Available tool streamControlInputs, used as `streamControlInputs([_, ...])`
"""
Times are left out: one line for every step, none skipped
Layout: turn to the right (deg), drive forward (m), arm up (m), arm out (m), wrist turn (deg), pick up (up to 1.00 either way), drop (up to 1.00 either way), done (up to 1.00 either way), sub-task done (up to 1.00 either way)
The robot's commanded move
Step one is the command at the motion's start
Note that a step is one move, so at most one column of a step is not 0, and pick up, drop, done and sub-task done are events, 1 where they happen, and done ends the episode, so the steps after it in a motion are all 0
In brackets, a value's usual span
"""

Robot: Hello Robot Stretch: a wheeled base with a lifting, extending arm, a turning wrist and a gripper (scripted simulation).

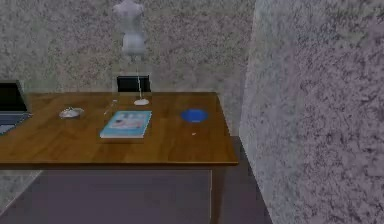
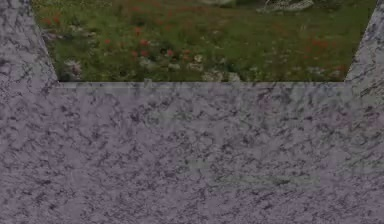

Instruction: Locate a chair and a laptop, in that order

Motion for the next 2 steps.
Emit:
streamControlInputs([45.0,0.00,0.00,0.00,0.0,0.00,0.00,0.00,0.00])
streamControlInputs([45.0,0.00,0.00,0.00,0.0,0.00,0.00,0.00,0.00])
